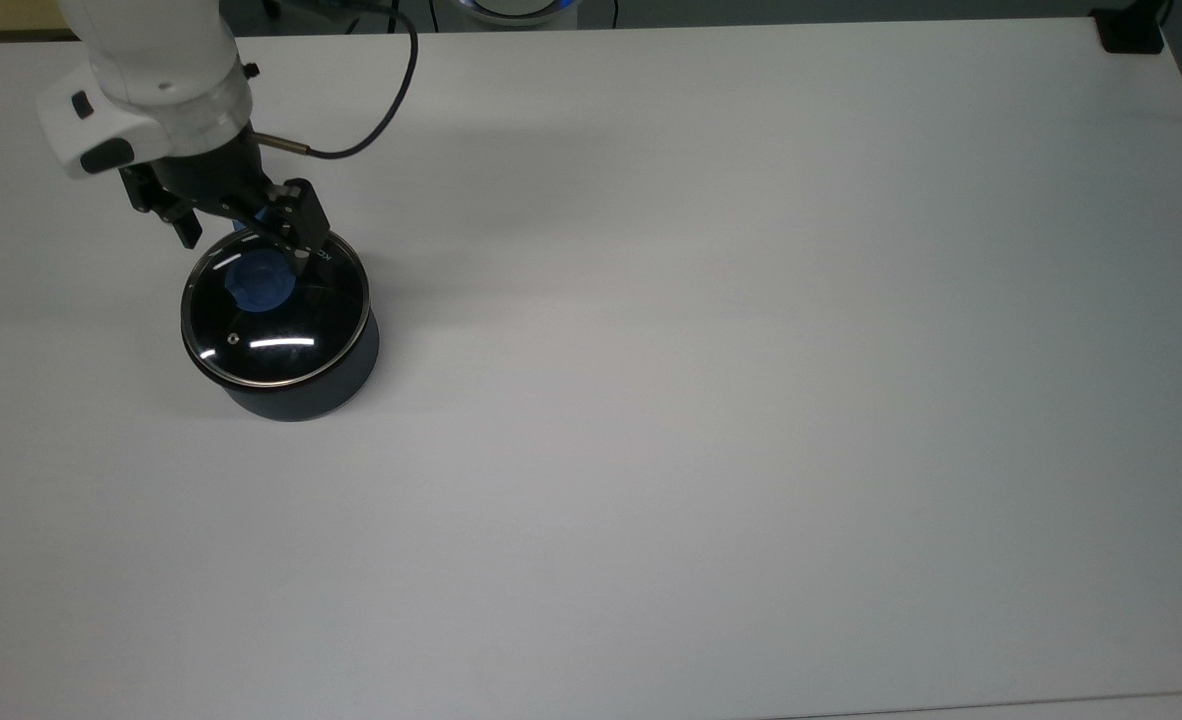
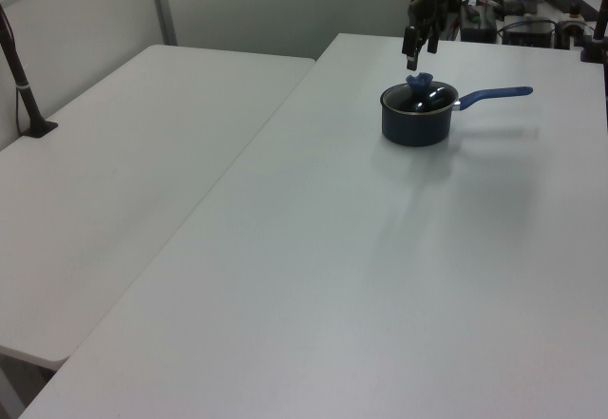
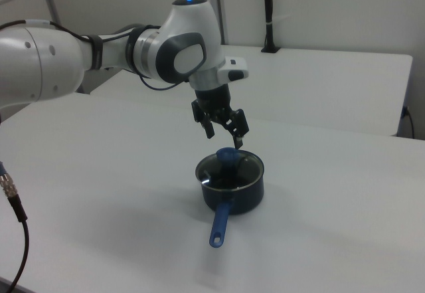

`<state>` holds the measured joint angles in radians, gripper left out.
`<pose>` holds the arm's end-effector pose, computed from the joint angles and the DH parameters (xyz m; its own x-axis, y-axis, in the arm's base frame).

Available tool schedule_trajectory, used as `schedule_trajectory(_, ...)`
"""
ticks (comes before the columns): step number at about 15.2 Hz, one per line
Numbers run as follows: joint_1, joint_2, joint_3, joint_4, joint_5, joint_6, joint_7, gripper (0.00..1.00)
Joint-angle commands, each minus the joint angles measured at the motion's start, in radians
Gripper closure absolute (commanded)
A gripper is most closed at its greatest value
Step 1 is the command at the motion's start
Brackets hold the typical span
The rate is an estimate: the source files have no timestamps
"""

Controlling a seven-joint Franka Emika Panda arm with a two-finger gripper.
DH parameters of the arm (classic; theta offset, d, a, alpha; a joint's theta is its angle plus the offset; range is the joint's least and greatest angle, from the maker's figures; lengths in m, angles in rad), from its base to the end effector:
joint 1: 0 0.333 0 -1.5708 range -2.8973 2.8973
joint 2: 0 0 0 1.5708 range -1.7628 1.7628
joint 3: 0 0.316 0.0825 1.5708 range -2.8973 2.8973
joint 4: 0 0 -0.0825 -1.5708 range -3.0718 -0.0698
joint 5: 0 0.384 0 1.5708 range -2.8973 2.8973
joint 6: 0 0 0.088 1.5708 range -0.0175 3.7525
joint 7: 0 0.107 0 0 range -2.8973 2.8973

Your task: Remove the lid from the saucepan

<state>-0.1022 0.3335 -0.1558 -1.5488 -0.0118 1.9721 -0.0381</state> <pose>0.6497 -0.1592 0.4691 0.9756 -0.1998 0.0906 -0.2060 -0.9764 0.0655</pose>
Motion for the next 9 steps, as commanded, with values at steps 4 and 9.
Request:
schedule_trajectory(4, 0.001, 0.021, 0.001, 0.007, 0.001, 0.008, -0.017, 0.00)
schedule_trajectory(9, 0.002, 0.058, 0.001, 0.007, -0.002, 0.027, -0.017, 0.00)
